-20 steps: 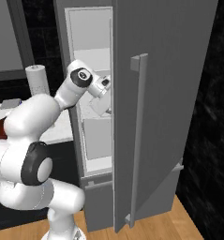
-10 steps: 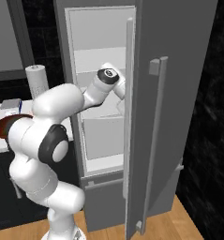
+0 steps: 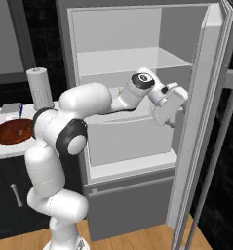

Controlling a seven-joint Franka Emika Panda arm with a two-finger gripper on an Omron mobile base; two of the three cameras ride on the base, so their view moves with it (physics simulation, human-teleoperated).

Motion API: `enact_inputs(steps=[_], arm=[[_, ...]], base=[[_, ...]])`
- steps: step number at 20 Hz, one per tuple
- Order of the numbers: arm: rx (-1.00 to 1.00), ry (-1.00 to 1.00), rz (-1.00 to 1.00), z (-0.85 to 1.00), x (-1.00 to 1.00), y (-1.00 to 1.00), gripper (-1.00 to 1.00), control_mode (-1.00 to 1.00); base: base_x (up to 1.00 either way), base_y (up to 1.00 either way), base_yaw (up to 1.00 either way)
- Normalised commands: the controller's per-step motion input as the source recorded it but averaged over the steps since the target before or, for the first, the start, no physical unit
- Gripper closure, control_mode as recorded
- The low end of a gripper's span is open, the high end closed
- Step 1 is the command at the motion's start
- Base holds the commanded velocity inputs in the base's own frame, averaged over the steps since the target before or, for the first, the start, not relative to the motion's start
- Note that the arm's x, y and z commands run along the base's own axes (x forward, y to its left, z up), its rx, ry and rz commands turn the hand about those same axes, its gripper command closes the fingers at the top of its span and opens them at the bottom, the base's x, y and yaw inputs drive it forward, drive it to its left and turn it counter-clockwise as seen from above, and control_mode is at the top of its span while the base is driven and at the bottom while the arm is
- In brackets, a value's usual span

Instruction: Grab a lemon wedge from the fridge and one ice cube from the ice bowl, and put them in the glass of lemonade.

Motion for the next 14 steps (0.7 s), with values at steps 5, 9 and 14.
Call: enact_inputs(steps=[5,9,14], arm=[[0.0,-0.02,-0.1,0.11,-0.26,-0.62,-1.0,-1.0],[-0.08,-0.11,0.0,0.48,-0.69,0.65,-1.0,-1.0],[-0.07,-0.22,0.0,0.39,-0.54,1.0,-1.0,-1.0]], base=[[0.0,0.0,0.0],[0.0,0.0,0.0],[0.0,0.0,0.0]])
